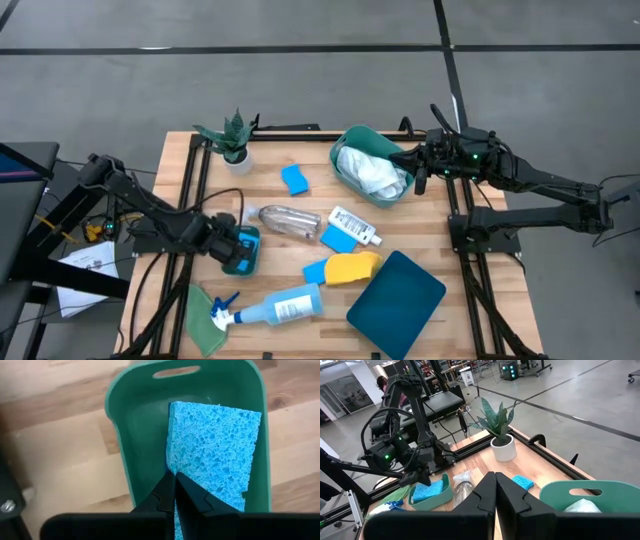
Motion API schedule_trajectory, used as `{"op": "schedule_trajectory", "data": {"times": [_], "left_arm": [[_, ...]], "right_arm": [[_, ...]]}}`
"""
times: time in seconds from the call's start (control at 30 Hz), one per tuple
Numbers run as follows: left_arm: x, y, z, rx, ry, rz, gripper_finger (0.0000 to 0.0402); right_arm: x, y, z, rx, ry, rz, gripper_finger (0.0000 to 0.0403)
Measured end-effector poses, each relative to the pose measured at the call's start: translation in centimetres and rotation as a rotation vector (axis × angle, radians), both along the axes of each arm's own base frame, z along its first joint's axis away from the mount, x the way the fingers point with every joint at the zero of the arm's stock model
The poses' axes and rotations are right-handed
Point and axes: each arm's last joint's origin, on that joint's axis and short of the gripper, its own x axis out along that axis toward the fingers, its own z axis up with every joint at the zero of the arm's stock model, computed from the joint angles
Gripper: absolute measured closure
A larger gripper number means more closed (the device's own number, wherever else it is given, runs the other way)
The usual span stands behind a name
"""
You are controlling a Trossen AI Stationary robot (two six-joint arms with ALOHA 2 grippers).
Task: Pick & Place Kitchen Items
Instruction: Put the bottom left blue sponge into the small green bin
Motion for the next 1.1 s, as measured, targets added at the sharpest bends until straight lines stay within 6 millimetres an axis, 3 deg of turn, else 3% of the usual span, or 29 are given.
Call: {"op": "schedule_trajectory", "data": {"times": [0.57,1.1], "left_arm": [[-0.1,-0.7,-0.1,-0.116,0.002,0.152,0.0401],[2.2,-0.9,-1.6,-0.110,-0.057,0.251,0.0401]], "right_arm": [[0.0,0.0,0.0,0.000,-0.001,0.000,0.0403],[0.0,0.0,0.0,0.001,0.003,0.000,0.0403]]}}
